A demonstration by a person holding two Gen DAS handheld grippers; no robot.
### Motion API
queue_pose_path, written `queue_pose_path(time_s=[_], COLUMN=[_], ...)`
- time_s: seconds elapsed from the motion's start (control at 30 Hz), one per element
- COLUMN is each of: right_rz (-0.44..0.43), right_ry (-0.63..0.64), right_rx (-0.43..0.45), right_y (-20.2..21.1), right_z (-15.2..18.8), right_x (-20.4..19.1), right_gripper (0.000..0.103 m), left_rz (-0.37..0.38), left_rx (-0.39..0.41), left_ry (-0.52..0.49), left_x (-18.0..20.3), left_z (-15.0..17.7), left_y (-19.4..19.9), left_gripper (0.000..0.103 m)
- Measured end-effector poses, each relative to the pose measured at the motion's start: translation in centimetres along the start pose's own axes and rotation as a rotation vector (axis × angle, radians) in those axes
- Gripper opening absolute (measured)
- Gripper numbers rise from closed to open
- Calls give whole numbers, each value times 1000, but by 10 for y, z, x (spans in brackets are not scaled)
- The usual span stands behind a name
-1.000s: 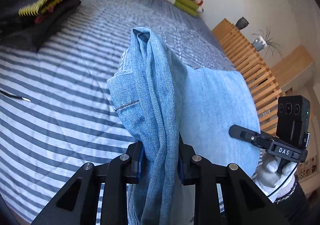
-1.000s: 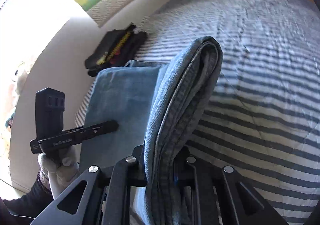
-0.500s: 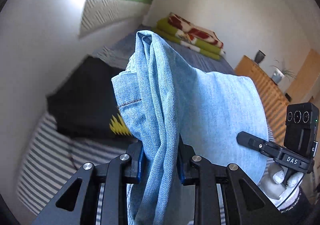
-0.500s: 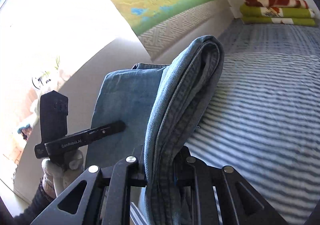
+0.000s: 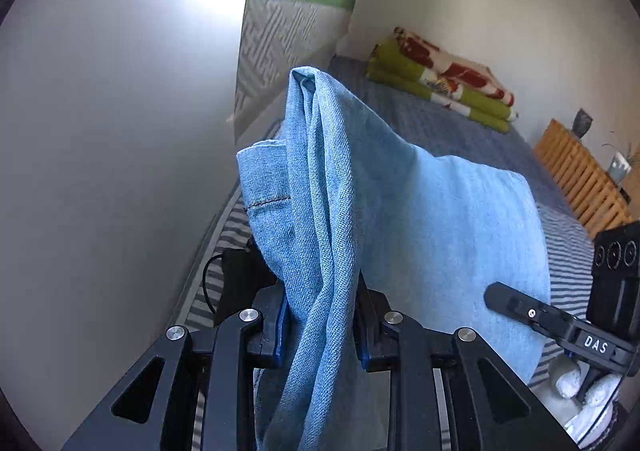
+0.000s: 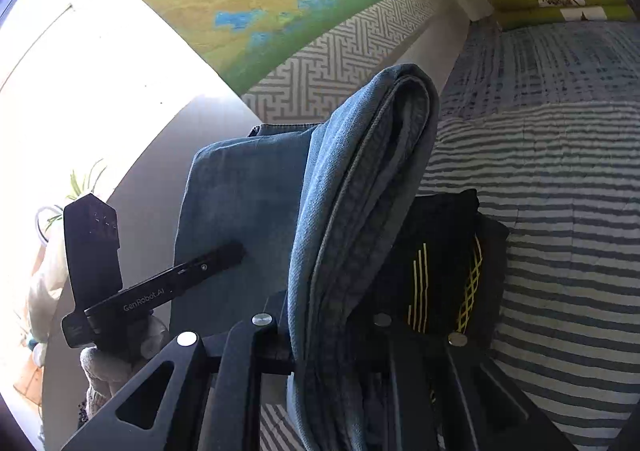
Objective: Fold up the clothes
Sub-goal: 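Carry the folded jeans with both tools onto the dark clothes stack, then release the jeans on the stack and pull both tools back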
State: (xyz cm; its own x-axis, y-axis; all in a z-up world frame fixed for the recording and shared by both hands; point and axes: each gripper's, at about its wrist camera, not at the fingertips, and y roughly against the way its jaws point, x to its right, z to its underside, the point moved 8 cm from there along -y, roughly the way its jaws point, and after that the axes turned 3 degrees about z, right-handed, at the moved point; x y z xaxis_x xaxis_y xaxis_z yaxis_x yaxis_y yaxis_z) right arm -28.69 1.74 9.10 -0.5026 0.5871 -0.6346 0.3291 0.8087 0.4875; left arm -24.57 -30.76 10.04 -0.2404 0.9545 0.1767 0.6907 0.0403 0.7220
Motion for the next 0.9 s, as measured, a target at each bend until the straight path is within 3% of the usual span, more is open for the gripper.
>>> queue_pose_path(time_s=[0.07,0.17,0.2,0.27,0.4,0.5,0.63,0.77,0.9], right_rz=[84,224,239,264,320,315,268,300,434], right_ry=[-10,-32,-25,19,117,185,315,425,444], right_rx=[-20,-127,-128,-92,-61,-26,-10,-113,-242], right_y=[-29,-66,-66,-57,-39,-19,3,-13,-17], right_z=[12,32,34,32,23,23,48,86,117], right_x=[28,68,74,77,72,55,17,-1,23], right_gripper=[15,25,29,38,39,39,39,39,39], left_rz=[-70,-223,-227,-220,-321,-304,-201,-160,-244], left_rx=[-51,-127,-120,-71,13,57,64,2,-64], left_ry=[-16,9,24,52,132,144,115,35,137], left_x=[-20,-56,-65,-69,-93,-93,-52,-3,-14], left_z=[9,35,33,24,11,10,43,94,133], left_y=[-45,-91,-103,-99,-66,-44,-20,-28,-49], left_gripper=[34,41,47,56,56,55,55,55,57])
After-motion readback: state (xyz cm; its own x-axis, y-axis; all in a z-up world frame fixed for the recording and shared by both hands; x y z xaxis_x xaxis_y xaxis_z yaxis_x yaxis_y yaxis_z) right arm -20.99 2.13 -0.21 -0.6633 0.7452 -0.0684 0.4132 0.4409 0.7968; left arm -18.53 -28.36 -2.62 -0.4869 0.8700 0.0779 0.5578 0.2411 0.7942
